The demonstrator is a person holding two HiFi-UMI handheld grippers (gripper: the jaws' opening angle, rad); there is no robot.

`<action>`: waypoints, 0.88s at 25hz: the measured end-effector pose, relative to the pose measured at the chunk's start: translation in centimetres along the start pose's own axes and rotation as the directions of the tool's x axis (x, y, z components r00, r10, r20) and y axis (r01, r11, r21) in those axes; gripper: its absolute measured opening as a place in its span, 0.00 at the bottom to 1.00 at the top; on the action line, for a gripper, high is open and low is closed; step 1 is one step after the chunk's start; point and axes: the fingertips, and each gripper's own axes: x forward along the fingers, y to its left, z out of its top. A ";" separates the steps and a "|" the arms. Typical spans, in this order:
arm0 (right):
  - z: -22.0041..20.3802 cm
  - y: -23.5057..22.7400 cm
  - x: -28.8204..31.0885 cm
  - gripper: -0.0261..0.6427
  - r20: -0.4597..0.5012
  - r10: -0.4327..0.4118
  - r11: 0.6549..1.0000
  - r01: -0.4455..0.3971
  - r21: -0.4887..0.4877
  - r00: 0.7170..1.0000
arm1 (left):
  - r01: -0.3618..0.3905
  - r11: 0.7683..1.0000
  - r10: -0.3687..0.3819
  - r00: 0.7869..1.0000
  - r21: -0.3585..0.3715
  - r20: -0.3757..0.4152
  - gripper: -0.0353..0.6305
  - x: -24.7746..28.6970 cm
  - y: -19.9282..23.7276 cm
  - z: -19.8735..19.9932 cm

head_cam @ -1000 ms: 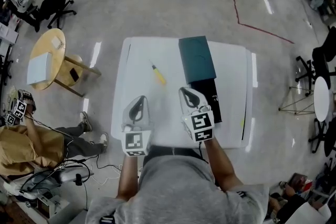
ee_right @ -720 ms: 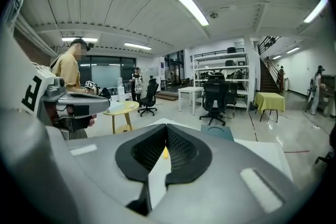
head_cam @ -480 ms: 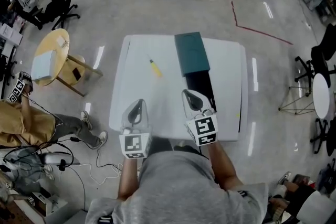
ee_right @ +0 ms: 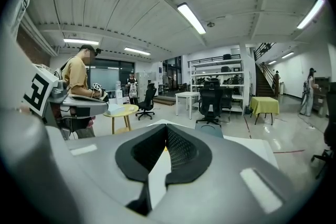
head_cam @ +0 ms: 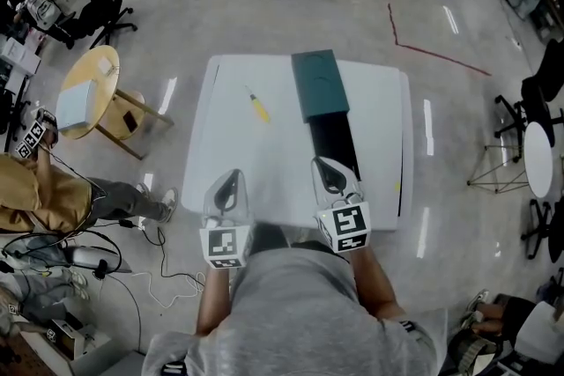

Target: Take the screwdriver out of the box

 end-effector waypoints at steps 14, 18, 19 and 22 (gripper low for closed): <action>-0.3 0.0 -0.4 0.04 0.004 0.003 1.000 -0.003 -0.009 1.000 | 0.008 1.000 -0.008 1.000 0.010 0.000 0.07 -0.1 -1.0 0.0; -0.2 0.2 -0.1 0.04 -0.008 0.007 1.000 -0.007 -0.007 1.000 | 0.010 1.000 -0.010 1.000 0.009 -0.001 0.07 0.1 -0.7 0.2; -0.1 0.2 0.0 0.04 -0.009 0.007 1.000 -0.007 -0.007 1.000 | 0.010 1.000 -0.010 1.000 0.008 -0.002 0.07 0.1 -0.7 0.3; 0.0 0.3 0.1 0.04 -0.013 0.012 1.000 -0.012 -0.005 1.000 | 0.012 1.000 -0.012 1.000 0.010 -0.006 0.07 0.2 -0.6 0.3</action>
